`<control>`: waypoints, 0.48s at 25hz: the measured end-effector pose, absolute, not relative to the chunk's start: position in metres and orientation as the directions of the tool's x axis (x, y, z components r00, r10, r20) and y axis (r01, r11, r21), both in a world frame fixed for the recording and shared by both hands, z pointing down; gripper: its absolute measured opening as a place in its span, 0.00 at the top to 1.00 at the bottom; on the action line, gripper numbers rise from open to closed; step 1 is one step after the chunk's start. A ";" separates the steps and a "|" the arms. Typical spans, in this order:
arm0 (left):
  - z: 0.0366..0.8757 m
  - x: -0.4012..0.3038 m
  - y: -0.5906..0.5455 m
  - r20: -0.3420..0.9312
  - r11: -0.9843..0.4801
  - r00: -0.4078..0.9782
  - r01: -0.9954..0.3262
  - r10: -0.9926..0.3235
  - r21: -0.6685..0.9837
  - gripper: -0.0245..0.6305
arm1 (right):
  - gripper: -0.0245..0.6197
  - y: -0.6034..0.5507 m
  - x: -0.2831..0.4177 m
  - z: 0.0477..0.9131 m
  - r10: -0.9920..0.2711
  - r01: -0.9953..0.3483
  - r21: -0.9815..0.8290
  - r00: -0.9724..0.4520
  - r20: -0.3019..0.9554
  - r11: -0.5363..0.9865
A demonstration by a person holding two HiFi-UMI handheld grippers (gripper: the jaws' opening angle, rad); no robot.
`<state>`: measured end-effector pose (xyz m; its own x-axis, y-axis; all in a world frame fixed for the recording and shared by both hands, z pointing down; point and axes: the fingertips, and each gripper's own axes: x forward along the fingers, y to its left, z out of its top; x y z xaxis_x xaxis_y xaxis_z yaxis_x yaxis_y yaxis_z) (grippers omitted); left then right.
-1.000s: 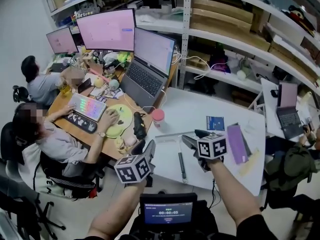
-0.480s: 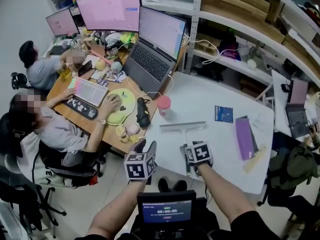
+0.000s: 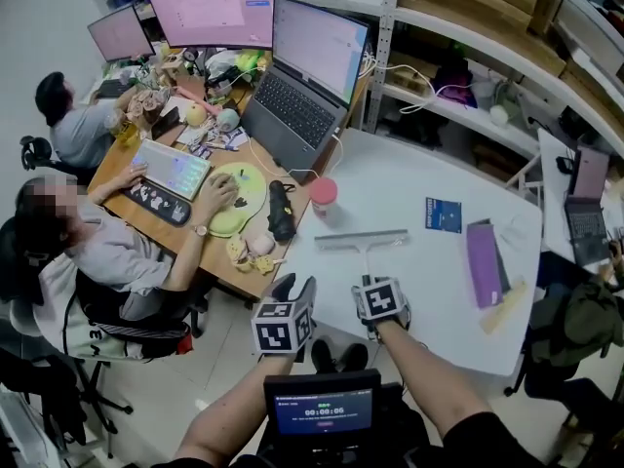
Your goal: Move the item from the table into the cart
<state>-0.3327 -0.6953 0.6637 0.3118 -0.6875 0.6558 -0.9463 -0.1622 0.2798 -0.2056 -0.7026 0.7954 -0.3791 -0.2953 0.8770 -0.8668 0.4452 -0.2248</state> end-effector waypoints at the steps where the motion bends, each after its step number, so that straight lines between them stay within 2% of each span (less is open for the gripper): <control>1: 0.665 -0.332 -0.695 0.656 -0.162 0.314 -0.945 -0.686 0.283 0.71 | 0.57 -0.700 -0.201 0.799 -0.291 -0.876 -0.204 -0.353 0.889 0.437; 3: 0.668 -0.331 -0.696 0.656 -0.155 0.316 -0.944 -0.686 0.292 0.71 | 0.68 -0.698 -0.189 0.804 -0.293 -0.893 -0.132 -0.277 0.915 0.430; 6: 0.672 -0.332 -0.697 0.658 -0.147 0.314 -0.943 -0.684 0.298 0.71 | 0.79 -0.699 -0.182 0.805 -0.310 -0.900 -0.082 -0.231 0.922 0.428; 12: 0.672 -0.325 -0.692 0.657 -0.146 0.333 -0.935 -0.677 0.324 0.71 | 0.83 -0.701 -0.181 0.802 -0.323 -0.899 -0.100 -0.255 0.911 0.427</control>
